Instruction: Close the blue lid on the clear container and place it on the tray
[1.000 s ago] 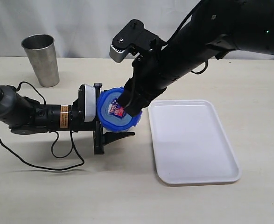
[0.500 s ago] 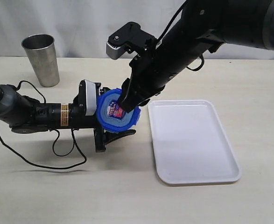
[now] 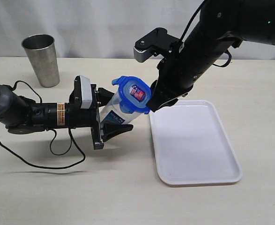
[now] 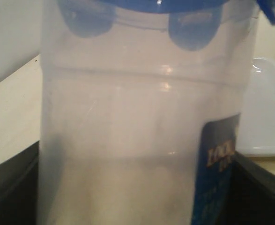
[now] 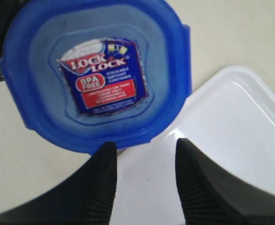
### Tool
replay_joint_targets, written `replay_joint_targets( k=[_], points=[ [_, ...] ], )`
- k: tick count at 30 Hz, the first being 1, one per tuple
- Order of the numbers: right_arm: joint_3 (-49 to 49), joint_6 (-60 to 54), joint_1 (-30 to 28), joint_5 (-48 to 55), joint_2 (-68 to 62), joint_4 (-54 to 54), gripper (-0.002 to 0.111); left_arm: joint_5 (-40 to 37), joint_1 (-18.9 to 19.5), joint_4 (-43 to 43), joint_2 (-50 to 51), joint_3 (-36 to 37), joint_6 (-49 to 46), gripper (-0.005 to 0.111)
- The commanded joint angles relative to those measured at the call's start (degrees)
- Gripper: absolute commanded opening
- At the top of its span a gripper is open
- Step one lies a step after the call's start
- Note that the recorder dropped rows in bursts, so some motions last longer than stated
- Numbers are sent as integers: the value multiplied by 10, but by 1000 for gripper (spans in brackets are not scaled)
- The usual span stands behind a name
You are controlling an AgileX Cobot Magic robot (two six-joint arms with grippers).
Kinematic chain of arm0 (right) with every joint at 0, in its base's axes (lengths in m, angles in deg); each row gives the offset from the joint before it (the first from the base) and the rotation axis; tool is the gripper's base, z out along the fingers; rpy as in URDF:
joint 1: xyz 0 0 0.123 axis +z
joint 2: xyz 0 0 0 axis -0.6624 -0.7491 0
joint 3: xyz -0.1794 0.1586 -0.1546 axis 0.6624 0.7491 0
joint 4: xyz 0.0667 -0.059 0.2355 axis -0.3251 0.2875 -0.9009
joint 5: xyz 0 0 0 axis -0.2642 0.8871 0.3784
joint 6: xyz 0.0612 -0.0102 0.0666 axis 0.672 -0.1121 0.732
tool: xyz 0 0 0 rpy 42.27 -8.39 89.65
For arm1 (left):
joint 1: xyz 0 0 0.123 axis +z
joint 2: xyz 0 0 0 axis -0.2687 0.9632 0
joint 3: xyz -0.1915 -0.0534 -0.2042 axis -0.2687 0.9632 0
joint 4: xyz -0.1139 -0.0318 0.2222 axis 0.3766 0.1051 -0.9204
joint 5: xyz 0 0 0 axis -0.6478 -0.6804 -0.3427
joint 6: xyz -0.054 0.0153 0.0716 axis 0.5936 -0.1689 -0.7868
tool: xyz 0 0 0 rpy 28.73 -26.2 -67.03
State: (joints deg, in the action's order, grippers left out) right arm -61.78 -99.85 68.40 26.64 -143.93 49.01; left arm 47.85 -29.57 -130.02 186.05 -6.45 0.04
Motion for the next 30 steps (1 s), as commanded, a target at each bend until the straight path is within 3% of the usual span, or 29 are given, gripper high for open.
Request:
replay_joint_targets(
  k=[1,4,8,14,18,24,30],
  points=[
    [-16,-24,-2,12,21,2,39,6,0,4,-1,1,7,0],
    [-29,39,-2,-1,47,-39,39,6,-1,10,-1,1,-3,0],
    [-35,270,-3,-55,72,-125,39,-10,-1,38,-1,1,-3,0],
    [-36,278,2,-86,46,-239,40,-13,-1,55,-1,1,-29,0],
    [-88,336,14,-86,-9,-159,40,-18,-1,55,-1,1,-36,0],
    [-241,484,84,24,-85,127,40,-54,-1,69,-1,1,-36,0],
    [-344,516,119,129,-137,172,40,-138,-1,89,-23,1,-8,0]
  ],
)
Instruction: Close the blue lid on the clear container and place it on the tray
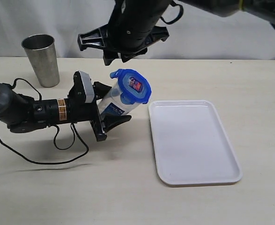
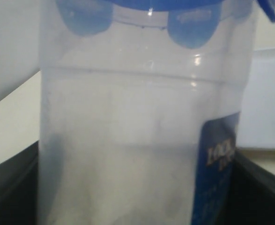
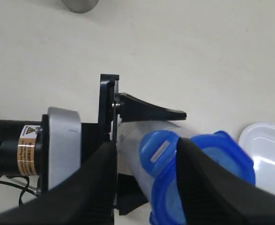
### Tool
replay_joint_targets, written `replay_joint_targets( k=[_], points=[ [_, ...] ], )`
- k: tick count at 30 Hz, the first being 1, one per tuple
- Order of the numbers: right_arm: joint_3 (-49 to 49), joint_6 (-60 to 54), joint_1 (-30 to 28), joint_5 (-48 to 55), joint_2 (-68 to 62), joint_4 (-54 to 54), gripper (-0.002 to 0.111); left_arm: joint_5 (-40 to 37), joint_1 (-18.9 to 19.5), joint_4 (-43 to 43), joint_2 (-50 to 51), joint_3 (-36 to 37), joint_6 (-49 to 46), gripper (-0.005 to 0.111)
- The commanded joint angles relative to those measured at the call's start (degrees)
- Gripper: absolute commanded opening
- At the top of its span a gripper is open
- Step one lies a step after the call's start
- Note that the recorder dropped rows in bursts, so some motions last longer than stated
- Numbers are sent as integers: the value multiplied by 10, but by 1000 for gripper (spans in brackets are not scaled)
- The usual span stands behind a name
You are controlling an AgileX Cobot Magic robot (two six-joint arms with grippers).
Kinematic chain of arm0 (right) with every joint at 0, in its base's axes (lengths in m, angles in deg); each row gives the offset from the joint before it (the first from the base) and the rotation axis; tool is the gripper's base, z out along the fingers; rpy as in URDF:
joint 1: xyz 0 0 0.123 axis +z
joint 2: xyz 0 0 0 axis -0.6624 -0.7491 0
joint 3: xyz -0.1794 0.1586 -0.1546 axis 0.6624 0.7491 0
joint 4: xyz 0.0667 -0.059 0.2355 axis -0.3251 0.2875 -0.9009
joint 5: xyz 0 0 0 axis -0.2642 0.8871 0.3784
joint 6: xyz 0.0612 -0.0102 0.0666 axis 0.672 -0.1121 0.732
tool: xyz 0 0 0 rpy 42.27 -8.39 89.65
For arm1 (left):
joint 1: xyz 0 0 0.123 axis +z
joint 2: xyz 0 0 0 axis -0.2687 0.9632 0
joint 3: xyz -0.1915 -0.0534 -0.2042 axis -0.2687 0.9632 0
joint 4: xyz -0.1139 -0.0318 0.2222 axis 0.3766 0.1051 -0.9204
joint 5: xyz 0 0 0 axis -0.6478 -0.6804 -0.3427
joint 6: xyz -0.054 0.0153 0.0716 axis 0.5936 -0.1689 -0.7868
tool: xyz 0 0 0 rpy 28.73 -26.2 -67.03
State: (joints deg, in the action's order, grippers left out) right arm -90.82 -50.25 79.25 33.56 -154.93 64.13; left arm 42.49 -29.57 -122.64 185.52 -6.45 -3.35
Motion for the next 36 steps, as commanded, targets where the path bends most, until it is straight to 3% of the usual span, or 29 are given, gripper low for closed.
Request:
replay_joint_targets(
  k=[1,7,16,21,36],
  points=[
    [-58,20,10,68,-33,17,40,-91,-1,18,-20,1,36,0],
    [-65,40,9,114,-62,54,40,-98,-1,21,-24,1,50,0],
    [-65,82,9,-26,-62,54,40,-116,-25,21,-24,1,41,0],
    [-65,126,8,26,-68,115,40,-111,-28,22,-24,1,32,0],
    [-65,112,4,86,-89,77,40,-114,-28,23,-24,1,33,0]
  ],
)
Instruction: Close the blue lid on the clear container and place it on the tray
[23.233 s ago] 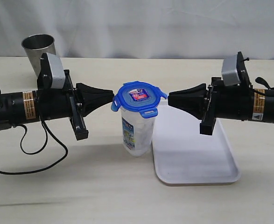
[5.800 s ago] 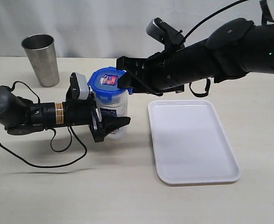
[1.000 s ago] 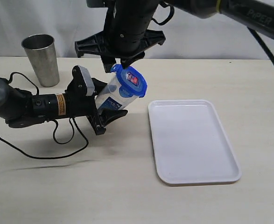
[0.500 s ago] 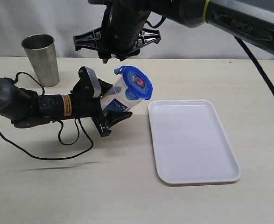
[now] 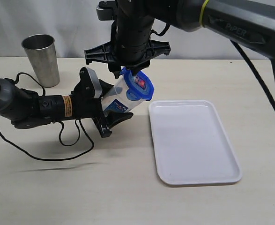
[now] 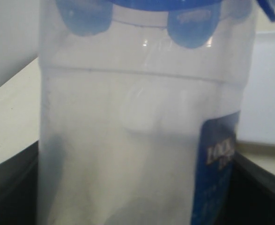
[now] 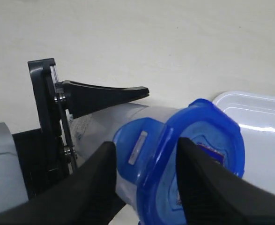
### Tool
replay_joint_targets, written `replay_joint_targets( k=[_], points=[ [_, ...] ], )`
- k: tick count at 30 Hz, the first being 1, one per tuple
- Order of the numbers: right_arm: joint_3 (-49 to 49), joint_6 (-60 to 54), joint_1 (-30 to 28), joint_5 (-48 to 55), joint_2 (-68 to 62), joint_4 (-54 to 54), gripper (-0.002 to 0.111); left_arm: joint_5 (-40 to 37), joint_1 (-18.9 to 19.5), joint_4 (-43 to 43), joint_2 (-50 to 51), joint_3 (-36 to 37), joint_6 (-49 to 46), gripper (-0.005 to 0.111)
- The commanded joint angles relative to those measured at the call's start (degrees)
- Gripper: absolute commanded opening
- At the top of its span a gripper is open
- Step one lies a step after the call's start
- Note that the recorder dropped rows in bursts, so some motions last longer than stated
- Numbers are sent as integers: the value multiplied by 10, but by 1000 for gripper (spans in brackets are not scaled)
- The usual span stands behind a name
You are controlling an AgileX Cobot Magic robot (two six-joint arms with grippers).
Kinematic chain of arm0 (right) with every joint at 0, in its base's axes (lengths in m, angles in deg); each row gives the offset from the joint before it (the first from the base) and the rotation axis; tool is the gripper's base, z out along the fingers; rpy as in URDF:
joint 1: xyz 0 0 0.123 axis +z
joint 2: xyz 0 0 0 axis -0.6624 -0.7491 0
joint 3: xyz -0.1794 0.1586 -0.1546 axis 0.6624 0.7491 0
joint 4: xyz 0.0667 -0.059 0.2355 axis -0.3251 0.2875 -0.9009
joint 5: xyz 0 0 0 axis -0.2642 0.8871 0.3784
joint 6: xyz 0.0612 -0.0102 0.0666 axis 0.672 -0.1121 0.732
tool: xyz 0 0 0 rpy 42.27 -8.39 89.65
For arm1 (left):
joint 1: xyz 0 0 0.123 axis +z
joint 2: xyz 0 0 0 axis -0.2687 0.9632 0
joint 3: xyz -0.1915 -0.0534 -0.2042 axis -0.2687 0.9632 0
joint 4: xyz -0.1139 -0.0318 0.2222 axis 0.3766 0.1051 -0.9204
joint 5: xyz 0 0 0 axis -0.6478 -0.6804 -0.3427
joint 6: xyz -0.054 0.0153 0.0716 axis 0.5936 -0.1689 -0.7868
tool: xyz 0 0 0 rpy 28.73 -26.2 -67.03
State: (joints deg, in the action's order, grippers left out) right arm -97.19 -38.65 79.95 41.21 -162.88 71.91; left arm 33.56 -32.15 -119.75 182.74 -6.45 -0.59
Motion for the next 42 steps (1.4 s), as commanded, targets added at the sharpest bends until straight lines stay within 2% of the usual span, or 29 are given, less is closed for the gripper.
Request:
replay_joint_targets(
  k=[1,6,13,24,29,32,33,34,36,37,38,39,42],
  points=[
    [-1,-4,-3,9,-12,0,40,-24,-2,-6,4,1,5,0],
    [-1,-34,-3,30,-30,-13,39,-22,-2,-6,4,1,5,0],
    [-1,-87,-3,36,-55,-46,15,-22,-2,-6,4,1,5,0],
    [-8,-153,20,37,-58,-31,15,-14,-2,-7,4,1,5,0],
    [-28,-255,20,-8,13,-122,15,0,-2,-8,4,1,21,0],
    [-28,-263,20,-8,37,-119,22,0,-2,-10,4,1,21,0],
    [-28,-270,17,0,51,-116,33,7,-2,-17,4,1,21,0],
    [-28,-276,15,6,56,-116,38,15,-2,-26,4,1,21,0],
    [-28,-278,14,18,68,-105,45,55,-1,-41,4,1,23,0],
    [-28,-278,14,21,74,-90,45,79,-1,-45,4,1,25,0],
    [-24,-278,14,25,88,-55,40,129,2,-59,4,1,29,0],
    [-18,-278,14,18,104,-34,32,148,5,-67,4,1,34,0],
    [22,-278,14,-43,150,-14,14,148,8,-67,3,1,42,0]
  ],
)
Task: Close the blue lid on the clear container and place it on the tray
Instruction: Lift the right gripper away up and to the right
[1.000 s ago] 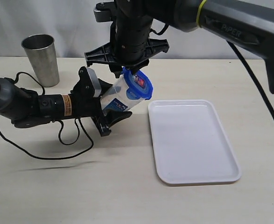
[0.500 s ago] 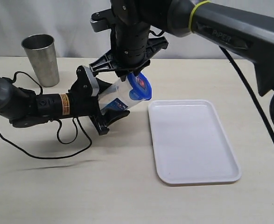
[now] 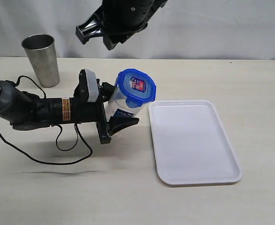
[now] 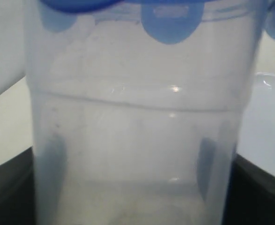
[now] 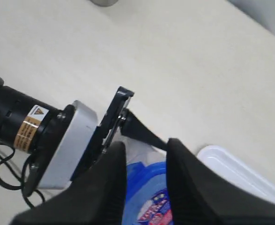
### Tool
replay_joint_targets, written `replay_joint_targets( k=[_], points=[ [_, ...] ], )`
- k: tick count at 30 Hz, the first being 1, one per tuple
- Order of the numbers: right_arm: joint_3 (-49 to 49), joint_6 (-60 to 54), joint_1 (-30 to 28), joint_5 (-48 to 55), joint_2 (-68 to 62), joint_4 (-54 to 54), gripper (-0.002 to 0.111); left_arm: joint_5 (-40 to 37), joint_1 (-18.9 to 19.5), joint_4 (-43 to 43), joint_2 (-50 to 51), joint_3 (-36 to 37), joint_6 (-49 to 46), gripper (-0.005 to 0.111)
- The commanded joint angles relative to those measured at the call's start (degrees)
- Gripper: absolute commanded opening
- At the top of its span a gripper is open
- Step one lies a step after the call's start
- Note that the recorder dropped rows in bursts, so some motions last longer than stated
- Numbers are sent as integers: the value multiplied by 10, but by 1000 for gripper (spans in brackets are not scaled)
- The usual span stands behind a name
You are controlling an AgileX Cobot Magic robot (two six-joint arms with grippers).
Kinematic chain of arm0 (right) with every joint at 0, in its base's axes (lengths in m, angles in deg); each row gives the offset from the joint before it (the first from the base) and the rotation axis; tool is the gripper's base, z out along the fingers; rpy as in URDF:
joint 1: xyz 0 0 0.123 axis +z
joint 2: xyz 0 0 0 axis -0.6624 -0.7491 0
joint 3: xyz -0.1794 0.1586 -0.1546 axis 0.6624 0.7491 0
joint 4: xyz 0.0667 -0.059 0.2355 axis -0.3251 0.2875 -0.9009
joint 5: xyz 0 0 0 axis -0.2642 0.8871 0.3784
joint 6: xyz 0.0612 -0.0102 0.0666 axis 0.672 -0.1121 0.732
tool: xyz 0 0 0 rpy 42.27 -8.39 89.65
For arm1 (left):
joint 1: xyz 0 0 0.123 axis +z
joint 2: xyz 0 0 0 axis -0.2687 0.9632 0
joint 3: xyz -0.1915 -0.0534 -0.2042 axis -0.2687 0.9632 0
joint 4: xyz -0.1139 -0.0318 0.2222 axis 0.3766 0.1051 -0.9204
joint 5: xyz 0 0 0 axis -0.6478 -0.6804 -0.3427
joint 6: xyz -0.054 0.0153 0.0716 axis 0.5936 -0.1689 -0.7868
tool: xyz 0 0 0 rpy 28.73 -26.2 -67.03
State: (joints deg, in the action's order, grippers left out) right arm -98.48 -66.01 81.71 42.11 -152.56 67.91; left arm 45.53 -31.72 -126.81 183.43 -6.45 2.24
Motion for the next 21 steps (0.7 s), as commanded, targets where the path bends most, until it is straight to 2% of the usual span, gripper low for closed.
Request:
replay_joint_targets(
  k=[1,4,6,10,15,21],
  points=[
    [69,-5,-4,-98,78,32,7,29,4,3,-3,1,16,0],
    [155,0,-4,-189,152,50,4,29,4,16,-3,1,25,0],
    [285,0,-4,-340,246,54,4,29,4,33,-3,1,18,0],
    [524,0,-4,-577,422,53,4,29,4,39,-3,1,5,0],
    [677,0,-4,-675,580,53,4,29,4,48,-3,1,5,0],
    [807,-5,-4,-694,781,53,4,29,4,51,-3,1,-12,0]
  ],
)
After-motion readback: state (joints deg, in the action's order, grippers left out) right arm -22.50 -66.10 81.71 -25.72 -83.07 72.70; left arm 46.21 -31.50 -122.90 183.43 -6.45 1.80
